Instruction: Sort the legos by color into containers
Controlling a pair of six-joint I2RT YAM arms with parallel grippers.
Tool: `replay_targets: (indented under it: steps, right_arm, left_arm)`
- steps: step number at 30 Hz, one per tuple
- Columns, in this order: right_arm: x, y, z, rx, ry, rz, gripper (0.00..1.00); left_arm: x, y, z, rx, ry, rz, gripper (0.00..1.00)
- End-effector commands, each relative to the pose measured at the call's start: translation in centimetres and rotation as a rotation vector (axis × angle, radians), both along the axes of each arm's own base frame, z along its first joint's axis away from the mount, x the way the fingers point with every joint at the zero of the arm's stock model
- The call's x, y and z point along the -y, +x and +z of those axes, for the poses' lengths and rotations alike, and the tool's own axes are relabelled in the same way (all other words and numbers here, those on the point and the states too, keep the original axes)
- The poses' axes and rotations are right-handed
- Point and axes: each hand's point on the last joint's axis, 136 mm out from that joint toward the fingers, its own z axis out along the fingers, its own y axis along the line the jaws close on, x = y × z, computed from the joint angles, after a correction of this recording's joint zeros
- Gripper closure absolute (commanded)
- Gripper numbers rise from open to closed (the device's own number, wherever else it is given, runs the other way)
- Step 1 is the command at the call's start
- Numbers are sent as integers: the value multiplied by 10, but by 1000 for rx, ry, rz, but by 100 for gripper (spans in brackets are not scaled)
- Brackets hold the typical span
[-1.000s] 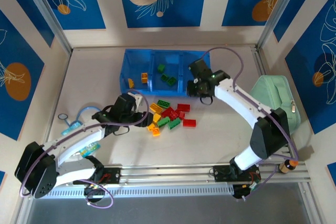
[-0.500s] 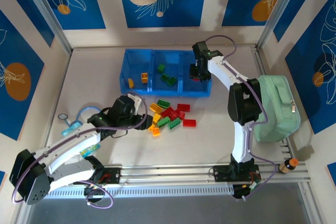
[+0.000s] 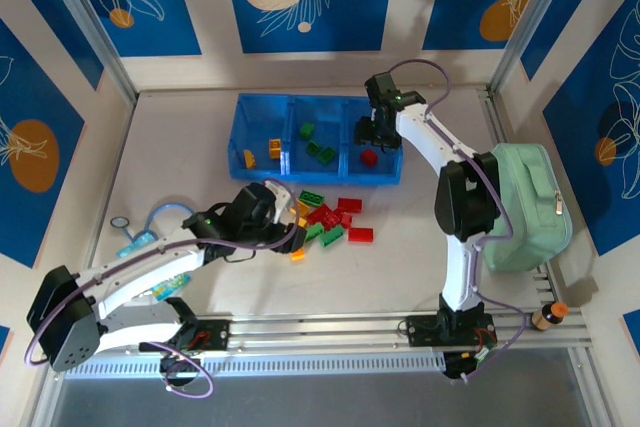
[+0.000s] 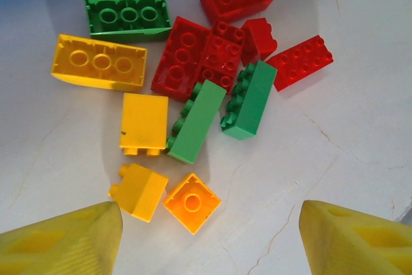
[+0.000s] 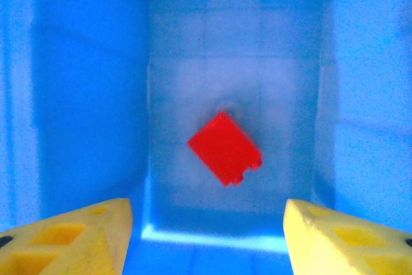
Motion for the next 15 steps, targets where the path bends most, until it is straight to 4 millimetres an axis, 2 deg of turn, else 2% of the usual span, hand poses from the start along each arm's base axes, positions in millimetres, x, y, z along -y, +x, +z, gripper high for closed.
replay_targets:
  steps: [1,4,7,12,15]
  right_arm:
    - [-5,-17,45,97,31,13,36]
    - [-6,-36,56,130,54,22,36]
    - [-7,-54,62,150,72,28,36]
    - [-2,-80,63,164,111,23,36]
    - [0,-91,61,167,130,17,37]
  left_arm:
    - [16,0,12,29,-3,-59,28]
    - [27,-2,8,20,19,-97,29]
    - [39,-3,2,5,38,-134,38]
    - [56,-4,-13,-30,84,-186,42]
    - [57,4,-24,-27,136,-177,45]
